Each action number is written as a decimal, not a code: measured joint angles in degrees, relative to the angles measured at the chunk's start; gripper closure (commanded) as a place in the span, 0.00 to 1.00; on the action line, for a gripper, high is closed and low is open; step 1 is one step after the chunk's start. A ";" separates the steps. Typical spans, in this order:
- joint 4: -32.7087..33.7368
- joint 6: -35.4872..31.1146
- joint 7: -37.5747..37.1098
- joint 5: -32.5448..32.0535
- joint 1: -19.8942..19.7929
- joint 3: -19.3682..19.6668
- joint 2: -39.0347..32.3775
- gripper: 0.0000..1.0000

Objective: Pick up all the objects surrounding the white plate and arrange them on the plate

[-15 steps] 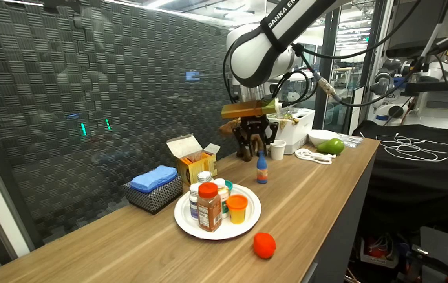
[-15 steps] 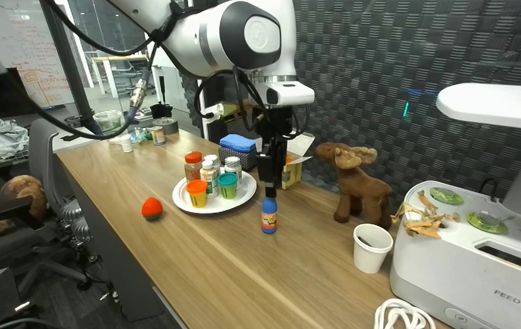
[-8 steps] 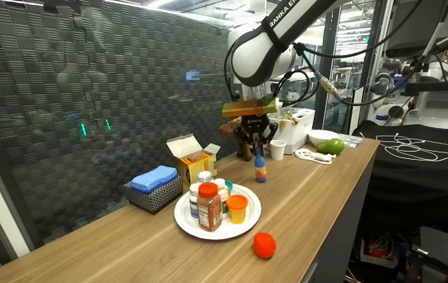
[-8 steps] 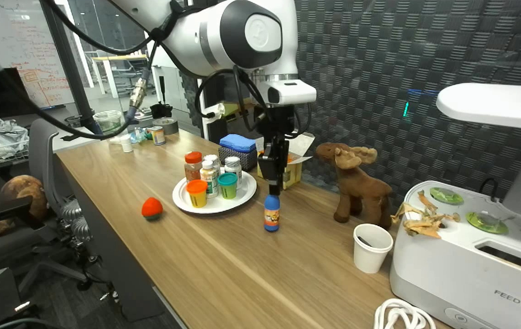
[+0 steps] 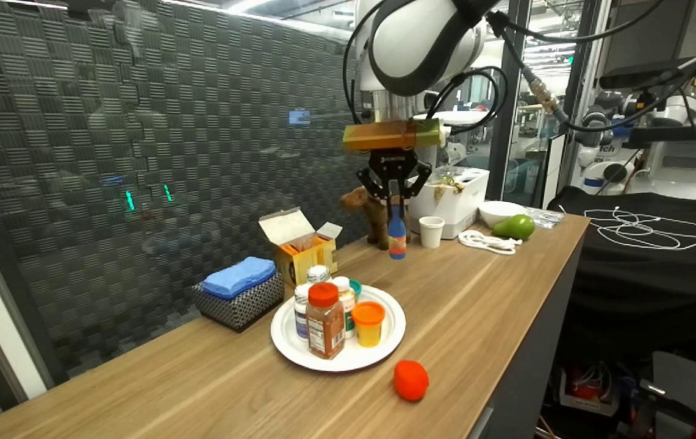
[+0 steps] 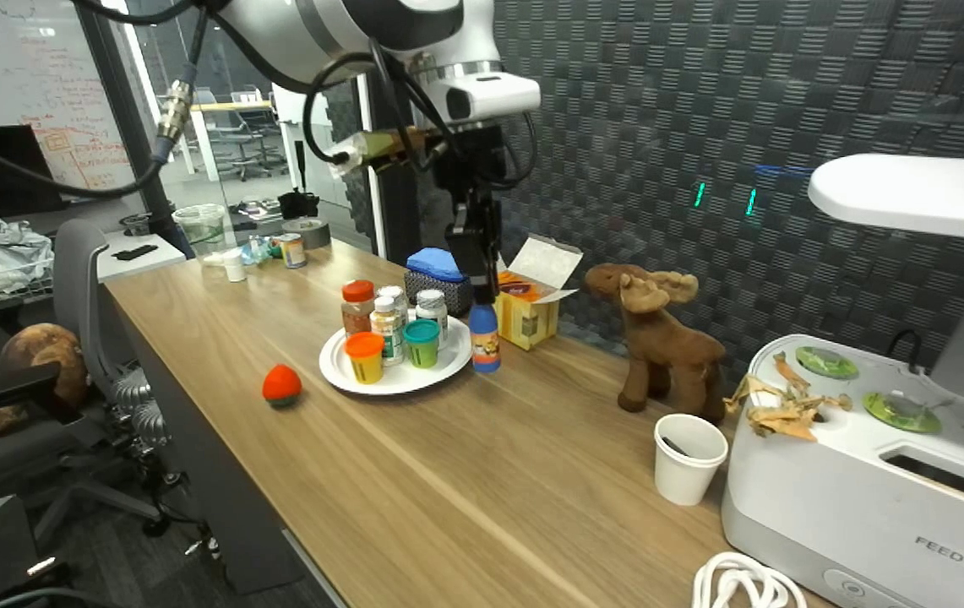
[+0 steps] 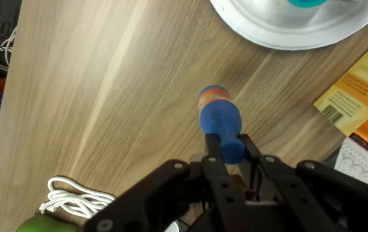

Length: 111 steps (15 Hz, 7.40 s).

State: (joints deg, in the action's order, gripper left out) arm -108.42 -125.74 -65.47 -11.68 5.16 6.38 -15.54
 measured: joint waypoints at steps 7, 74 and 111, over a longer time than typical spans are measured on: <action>-11.54 -9.55 0.01 1.42 0.56 -5.41 6.15 0.91; -43.04 -51.10 19.26 7.21 8.13 -12.38 6.52 0.00; -39.84 -48.01 -0.47 -12.62 23.24 7.40 6.63 0.74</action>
State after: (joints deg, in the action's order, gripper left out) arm -148.26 -173.75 -65.94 -24.30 28.40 13.78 -8.91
